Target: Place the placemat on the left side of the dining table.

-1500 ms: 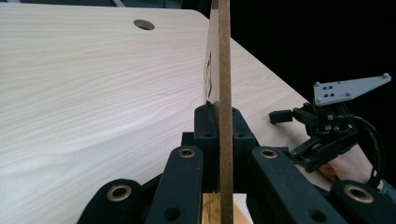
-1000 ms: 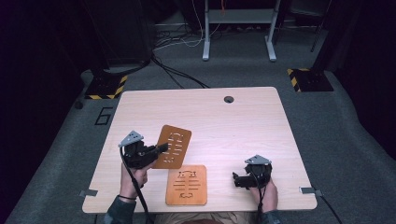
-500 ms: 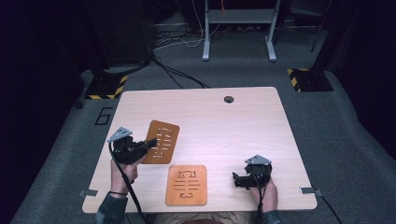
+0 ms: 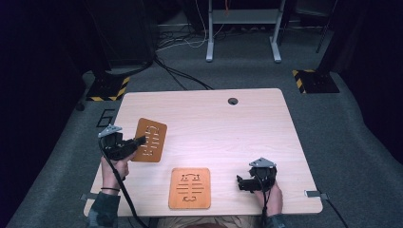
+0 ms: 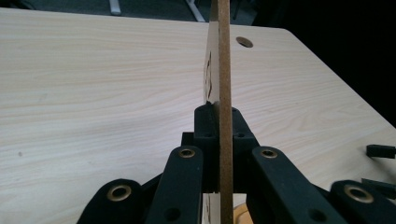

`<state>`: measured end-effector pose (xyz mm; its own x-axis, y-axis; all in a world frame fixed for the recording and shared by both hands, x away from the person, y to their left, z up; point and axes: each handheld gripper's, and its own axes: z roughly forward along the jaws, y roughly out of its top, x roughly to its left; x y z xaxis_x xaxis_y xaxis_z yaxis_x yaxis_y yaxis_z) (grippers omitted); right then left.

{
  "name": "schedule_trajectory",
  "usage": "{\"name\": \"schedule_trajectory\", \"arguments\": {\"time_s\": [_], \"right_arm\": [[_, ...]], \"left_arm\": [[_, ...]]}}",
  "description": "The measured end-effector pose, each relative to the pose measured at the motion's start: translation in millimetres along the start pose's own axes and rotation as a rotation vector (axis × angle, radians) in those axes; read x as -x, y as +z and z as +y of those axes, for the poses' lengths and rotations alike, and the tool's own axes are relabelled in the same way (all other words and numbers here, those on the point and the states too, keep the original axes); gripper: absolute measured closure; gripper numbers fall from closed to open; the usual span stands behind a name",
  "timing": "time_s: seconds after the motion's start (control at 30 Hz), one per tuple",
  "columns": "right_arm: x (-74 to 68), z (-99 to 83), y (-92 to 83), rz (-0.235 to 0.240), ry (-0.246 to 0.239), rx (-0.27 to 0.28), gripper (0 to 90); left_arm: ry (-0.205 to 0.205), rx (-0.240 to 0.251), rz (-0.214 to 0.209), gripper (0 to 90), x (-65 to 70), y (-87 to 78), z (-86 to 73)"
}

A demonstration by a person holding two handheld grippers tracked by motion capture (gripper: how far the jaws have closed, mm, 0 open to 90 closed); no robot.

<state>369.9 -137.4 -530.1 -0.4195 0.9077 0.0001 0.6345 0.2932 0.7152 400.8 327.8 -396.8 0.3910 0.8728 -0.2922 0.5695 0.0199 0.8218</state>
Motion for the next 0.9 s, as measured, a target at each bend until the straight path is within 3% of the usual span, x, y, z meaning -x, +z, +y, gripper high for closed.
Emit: {"name": "schedule_trajectory", "arguments": {"time_s": [0.1, 0.53, 0.9], "right_arm": [[0.1, 0.0, 0.1, -0.003, -0.001, 0.000, 0.0], [0.0, 0.0, 0.0, -0.001, 0.000, 0.001, 0.0], [-0.1, 0.0, 0.0, -0.001, 0.000, 0.001, 0.0]], "left_arm": [[-0.029, -0.019, 0.000, 85.9, -10.3, 2.0, 1.1], [-0.070, -0.097, 0.093, 85.9, -43.6, 14.3, 12.4], [-0.137, -0.179, 0.126, 85.9, -75.5, 33.5, 17.5]]}}
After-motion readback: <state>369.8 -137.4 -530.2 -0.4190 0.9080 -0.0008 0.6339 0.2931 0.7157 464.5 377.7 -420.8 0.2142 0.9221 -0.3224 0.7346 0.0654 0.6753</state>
